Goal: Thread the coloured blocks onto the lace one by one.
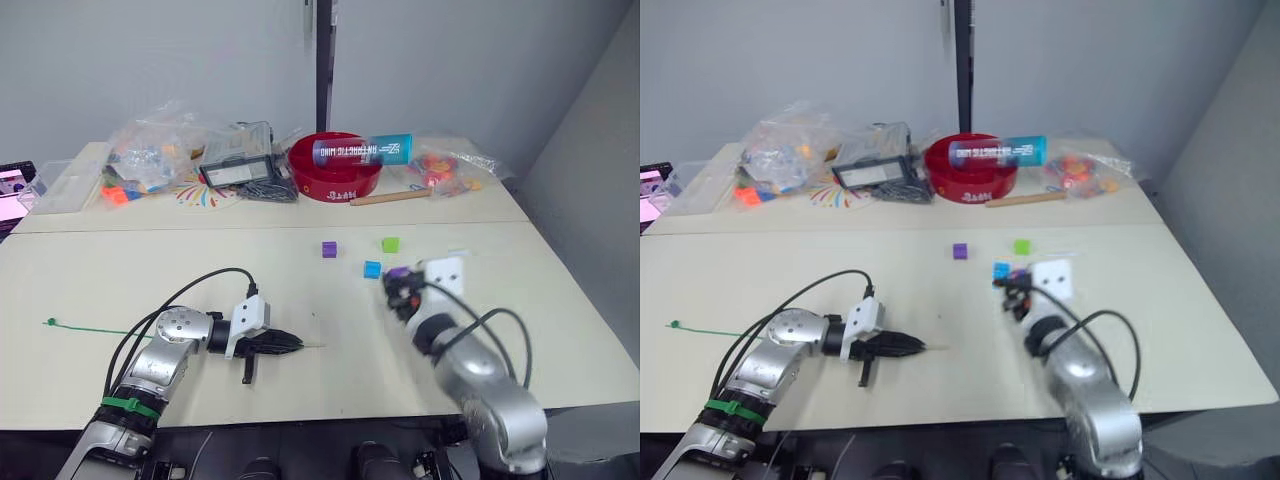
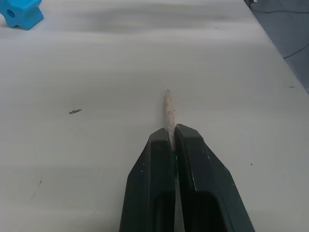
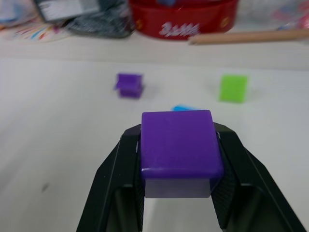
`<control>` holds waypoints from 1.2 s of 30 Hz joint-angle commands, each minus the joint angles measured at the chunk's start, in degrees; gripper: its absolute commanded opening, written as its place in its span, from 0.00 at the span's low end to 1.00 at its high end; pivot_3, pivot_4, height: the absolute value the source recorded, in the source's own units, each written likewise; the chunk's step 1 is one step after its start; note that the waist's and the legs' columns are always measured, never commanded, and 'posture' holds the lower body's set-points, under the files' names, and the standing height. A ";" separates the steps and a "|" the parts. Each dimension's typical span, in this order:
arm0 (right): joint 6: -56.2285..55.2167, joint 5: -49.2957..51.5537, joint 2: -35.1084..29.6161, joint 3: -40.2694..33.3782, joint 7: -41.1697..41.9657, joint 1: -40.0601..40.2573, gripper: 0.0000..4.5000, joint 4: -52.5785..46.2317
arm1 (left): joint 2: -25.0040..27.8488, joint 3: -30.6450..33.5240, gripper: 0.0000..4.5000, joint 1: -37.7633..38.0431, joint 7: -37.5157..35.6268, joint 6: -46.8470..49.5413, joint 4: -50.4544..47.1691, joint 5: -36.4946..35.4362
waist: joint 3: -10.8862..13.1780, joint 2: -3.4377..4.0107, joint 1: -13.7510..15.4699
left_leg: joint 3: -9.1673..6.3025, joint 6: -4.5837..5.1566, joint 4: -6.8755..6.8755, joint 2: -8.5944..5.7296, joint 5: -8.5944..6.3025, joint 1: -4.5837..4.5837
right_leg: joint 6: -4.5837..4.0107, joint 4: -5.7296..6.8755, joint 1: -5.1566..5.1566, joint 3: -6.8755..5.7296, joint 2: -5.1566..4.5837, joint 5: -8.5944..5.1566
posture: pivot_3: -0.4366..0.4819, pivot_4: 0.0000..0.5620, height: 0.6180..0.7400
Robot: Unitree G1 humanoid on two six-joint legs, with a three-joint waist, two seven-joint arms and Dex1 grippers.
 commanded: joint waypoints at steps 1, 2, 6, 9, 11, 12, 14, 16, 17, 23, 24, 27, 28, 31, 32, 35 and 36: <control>-2.02 -2.70 -0.59 3.45 0.05 2.51 0.27 1.64 | -0.31 0.93 0.00 -1.38 0.23 0.96 -2.22 -1.09 | 0.00 0.00 0.02 | 0.01 0.00 0.01 0.00 0.00 0.00 | 0.00 -0.01 0.00 0.00 0.00 0.00 | 0.48 0.27 0.92; -2.66 -3.11 -0.57 3.46 0.13 3.19 0.27 2.97 | -0.33 1.08 0.00 -1.40 0.36 1.40 -2.91 -1.34 | 0.00 -0.01 0.05 | 0.02 0.00 0.01 0.00 0.00 0.00 | 0.00 -0.02 0.00 0.00 0.00 0.00 | 0.48 0.27 0.92; -4.98 -3.92 0.26 4.19 0.88 5.27 0.27 7.84 | 0.03 1.99 0.00 -1.84 0.94 4.37 -6.20 -3.13 | 0.00 -0.01 0.26 | 0.02 0.00 0.01 0.01 0.00 -0.02 | 0.01 -0.05 0.00 0.00 0.00 -0.01 | 0.48 0.27 0.92; -5.48 -3.93 1.71 4.87 0.84 6.96 0.27 9.78 | 0.58 2.40 0.00 -1.71 1.15 6.12 -8.15 -3.62 | -0.01 -0.02 0.18 | 0.02 0.00 0.00 0.02 0.00 0.00 | 0.01 -0.04 0.01 0.00 0.02 -0.01 | 0.48 0.27 0.92; -5.50 -4.03 2.26 4.88 1.00 7.93 0.27 10.72 | 0.89 2.64 0.00 -1.63 1.28 7.04 -9.13 -3.85 | -0.02 -0.05 0.12 | 0.02 0.00 0.00 0.03 0.00 0.03 | 0.01 -0.04 0.02 0.00 0.02 -0.01 | 0.48 0.27 0.92; -5.65 -4.20 2.34 4.77 1.11 8.16 0.27 10.97 | 1.01 2.68 0.00 -1.59 1.37 7.35 -9.42 -3.91 | -0.04 -0.07 0.10 | 0.02 0.00 0.00 0.04 0.00 0.04 | 0.02 -0.04 0.03 0.00 0.02 -0.01 | 0.48 0.27 0.92; -5.80 -3.61 2.61 4.56 1.96 8.37 0.27 10.97 | 1.26 2.72 0.00 -1.46 1.55 7.90 -9.86 -3.99 | -0.06 -0.11 0.12 | 0.02 0.00 0.00 0.04 0.00 0.06 | 0.02 -0.04 0.05 0.00 0.02 -0.01 | 0.48 0.27 0.92; -6.24 -3.15 2.66 4.30 2.73 8.42 0.27 10.50 | 1.41 2.71 0.00 -1.34 1.69 8.29 -10.13 -4.08 | -0.07 -0.12 0.11 | 0.02 0.00 0.00 0.04 0.00 0.06 | 0.02 -0.04 0.05 -0.01 0.03 -0.02 | 0.48 0.27 0.92; -6.75 -2.76 2.54 3.85 3.29 8.36 0.38 9.82 | 1.47 2.71 0.00 -1.30 1.76 8.42 -10.22 -4.09 | -0.07 -0.12 0.11 | 0.02 0.00 0.00 0.04 0.00 0.06 | 0.02 -0.04 0.05 0.00 0.03 -0.02 | 0.48 0.27 0.92; -6.61 0.43 -3.60 0.77 11.01 7.20 0.87 3.17 | 1.83 2.90 0.00 -0.59 2.05 8.73 -10.74 -4.32 | -0.06 -0.12 0.31 | 0.03 0.00 0.00 0.02 0.00 0.04 | 0.02 -0.07 0.05 0.00 0.01 -0.02 | 0.48 0.27 0.92; -6.72 1.89 -5.86 -0.21 13.75 6.67 0.96 2.23 | 1.87 2.89 0.00 -0.43 2.12 8.76 -10.83 -4.32 | -0.06 -0.12 0.39 | 0.04 0.00 0.00 0.02 0.00 0.03 | 0.02 -0.09 0.05 0.01 0.00 -0.02 | 0.48 0.27 0.92; -7.95 5.76 -13.81 -3.88 23.02 3.65 0.99 2.43 | 1.91 2.89 0.00 0.09 2.35 8.65 -10.93 -4.29 | -0.05 -0.13 0.48 | 0.04 0.00 0.00 0.01 0.00 0.02 | 0.02 -0.12 0.07 0.00 0.01 -0.02 | 0.48 0.27 0.92; -8.53 7.61 -16.22 -5.24 26.66 2.18 0.99 3.36 | 1.92 2.94 0.00 0.35 2.39 8.55 -10.91 -4.32 | -0.05 -0.13 0.47 | 0.05 0.00 0.00 0.02 0.00 0.04 | 0.02 -0.12 0.08 0.00 0.01 -0.02 | 0.48 0.27 0.92; -10.02 12.88 -23.44 -6.64 39.56 -2.56 0.99 7.27 | 1.98 3.05 0.00 1.07 2.34 7.90 -10.48 -4.23 | -0.04 -0.14 0.33 | 0.05 0.00 0.00 0.03 0.00 0.06 | 0.02 -0.11 0.10 0.01 0.03 -0.02 | 0.48 0.27 0.92; -10.94 14.11 -25.59 -6.41 43.79 -3.94 0.99 8.58 | 2.05 3.10 0.00 1.32 2.27 7.63 -10.37 -4.20 | -0.04 -0.15 0.35 | 0.06 0.00 0.00 0.02 0.00 0.07 | 0.02 -0.13 0.11 0.01 0.03 -0.02 | 0.48 0.27 0.92; -13.49 15.45 -32.36 -3.75 57.90 -10.98 0.99 15.93 | 2.15 3.17 0.00 1.65 2.07 6.97 -9.67 -3.96 | -0.03 -0.15 0.39 | 0.07 0.02 0.00 0.02 -0.01 0.07 | 0.02 -0.18 0.12 0.01 0.03 -0.02 | 0.48 0.27 0.92; -16.60 13.32 -34.83 -0.85 64.84 -15.46 0.99 21.24 | 2.26 3.27 0.00 1.83 1.92 6.61 -9.35 -3.87 | -0.02 -0.16 0.25 | 0.06 0.02 0.00 0.02 -0.01 0.05 | 0.02 -0.19 0.14 0.00 0.02 -0.02 | 0.48 0.27 0.92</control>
